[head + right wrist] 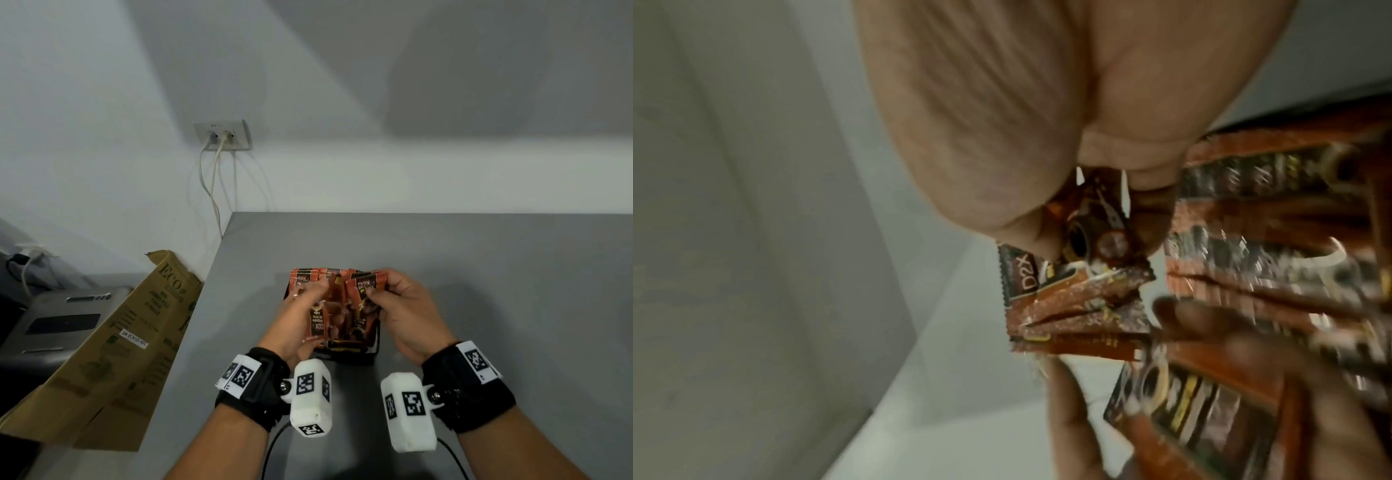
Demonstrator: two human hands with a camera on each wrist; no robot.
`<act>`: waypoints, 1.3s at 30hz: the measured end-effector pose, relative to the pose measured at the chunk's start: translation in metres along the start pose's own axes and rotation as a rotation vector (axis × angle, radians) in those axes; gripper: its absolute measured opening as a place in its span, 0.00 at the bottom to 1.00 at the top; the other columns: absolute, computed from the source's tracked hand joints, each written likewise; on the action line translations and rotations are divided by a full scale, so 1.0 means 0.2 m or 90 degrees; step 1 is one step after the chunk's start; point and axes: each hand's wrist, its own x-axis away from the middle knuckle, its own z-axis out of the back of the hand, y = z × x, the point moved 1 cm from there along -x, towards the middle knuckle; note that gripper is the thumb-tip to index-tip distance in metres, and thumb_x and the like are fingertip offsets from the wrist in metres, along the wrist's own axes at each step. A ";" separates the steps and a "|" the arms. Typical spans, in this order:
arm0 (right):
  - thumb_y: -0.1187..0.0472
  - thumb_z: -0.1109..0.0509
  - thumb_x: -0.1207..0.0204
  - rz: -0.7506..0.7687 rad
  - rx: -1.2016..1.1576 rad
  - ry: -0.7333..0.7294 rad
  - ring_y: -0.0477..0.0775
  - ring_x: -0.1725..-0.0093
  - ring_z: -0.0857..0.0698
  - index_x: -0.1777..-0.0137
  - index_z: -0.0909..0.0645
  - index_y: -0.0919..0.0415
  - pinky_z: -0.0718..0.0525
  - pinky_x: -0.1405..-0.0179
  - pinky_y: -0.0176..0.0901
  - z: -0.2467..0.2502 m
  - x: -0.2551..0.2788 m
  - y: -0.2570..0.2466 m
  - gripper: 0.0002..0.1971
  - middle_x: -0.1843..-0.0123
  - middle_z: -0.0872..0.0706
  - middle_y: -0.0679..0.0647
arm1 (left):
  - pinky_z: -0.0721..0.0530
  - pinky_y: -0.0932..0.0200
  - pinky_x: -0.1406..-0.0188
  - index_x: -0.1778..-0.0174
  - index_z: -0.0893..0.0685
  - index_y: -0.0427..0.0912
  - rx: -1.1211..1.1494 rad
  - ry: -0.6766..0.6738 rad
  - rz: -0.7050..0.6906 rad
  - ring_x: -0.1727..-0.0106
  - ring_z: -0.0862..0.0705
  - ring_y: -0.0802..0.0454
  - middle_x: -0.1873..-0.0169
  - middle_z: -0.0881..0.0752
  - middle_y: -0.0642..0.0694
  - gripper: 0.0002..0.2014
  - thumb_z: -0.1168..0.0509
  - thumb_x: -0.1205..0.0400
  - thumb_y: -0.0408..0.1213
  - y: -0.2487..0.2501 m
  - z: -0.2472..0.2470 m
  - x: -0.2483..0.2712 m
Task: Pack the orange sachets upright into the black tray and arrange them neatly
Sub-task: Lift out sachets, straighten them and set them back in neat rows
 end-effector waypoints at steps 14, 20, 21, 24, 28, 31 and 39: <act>0.77 0.37 0.18 -0.070 -0.066 -0.011 0.51 0.56 0.09 0.42 0.14 0.66 0.13 0.60 0.39 0.00 -0.01 0.06 0.13 0.52 0.07 0.58 | 0.10 0.37 0.49 0.42 0.15 0.41 -0.179 0.075 -0.188 0.55 0.09 0.36 0.49 0.09 0.34 0.22 0.28 0.27 0.15 0.03 -0.03 -0.02; 0.76 0.41 0.17 -0.111 -0.091 0.061 0.51 0.61 0.11 0.46 0.14 0.63 0.16 0.64 0.40 0.01 -0.06 0.06 0.15 0.57 0.07 0.57 | 0.11 0.37 0.49 0.38 0.18 0.29 0.022 0.066 -0.070 0.52 0.09 0.36 0.51 0.10 0.29 0.16 0.45 0.18 0.19 0.04 -0.03 -0.01; 0.76 0.41 0.17 -0.111 -0.107 0.068 0.53 0.60 0.11 0.44 0.14 0.64 0.16 0.63 0.42 0.03 -0.06 0.06 0.15 0.56 0.07 0.59 | 0.10 0.36 0.48 0.38 0.18 0.28 0.046 0.061 -0.054 0.51 0.09 0.36 0.49 0.10 0.28 0.15 0.46 0.17 0.21 0.05 -0.02 -0.01; 0.75 0.41 0.16 -0.106 -0.131 0.046 0.56 0.56 0.11 0.40 0.14 0.65 0.15 0.58 0.47 0.04 -0.06 0.05 0.15 0.50 0.08 0.63 | 0.08 0.37 0.55 0.36 0.19 0.28 0.027 0.040 -0.053 0.51 0.09 0.35 0.45 0.12 0.28 0.12 0.40 0.14 0.23 0.05 -0.03 0.00; 0.75 0.40 0.16 -0.107 -0.143 -0.010 0.53 0.59 0.10 0.47 0.12 0.64 0.14 0.60 0.44 0.01 -0.04 0.03 0.15 0.54 0.08 0.60 | 0.09 0.44 0.62 0.42 0.15 0.37 -0.044 0.014 -0.083 0.56 0.10 0.37 0.53 0.10 0.34 0.10 0.33 0.17 0.23 0.03 -0.06 -0.01; 0.75 0.40 0.17 -0.112 -0.138 -0.041 0.52 0.59 0.09 0.48 0.12 0.64 0.14 0.61 0.42 -0.01 -0.03 0.02 0.15 0.55 0.07 0.59 | 0.17 0.35 0.49 0.45 0.11 0.40 -0.092 -0.010 -0.111 0.54 0.12 0.34 0.53 0.09 0.33 0.12 0.32 0.19 0.22 0.02 -0.08 -0.01; 0.77 0.40 0.18 -0.138 -0.195 -0.055 0.54 0.61 0.09 0.50 0.13 0.66 0.12 0.66 0.42 0.00 -0.03 0.03 0.14 0.57 0.07 0.59 | 0.22 0.19 0.40 0.38 0.17 0.29 -0.093 -0.040 -0.101 0.43 0.15 0.21 0.41 0.15 0.20 0.15 0.31 0.20 0.28 0.00 -0.09 0.02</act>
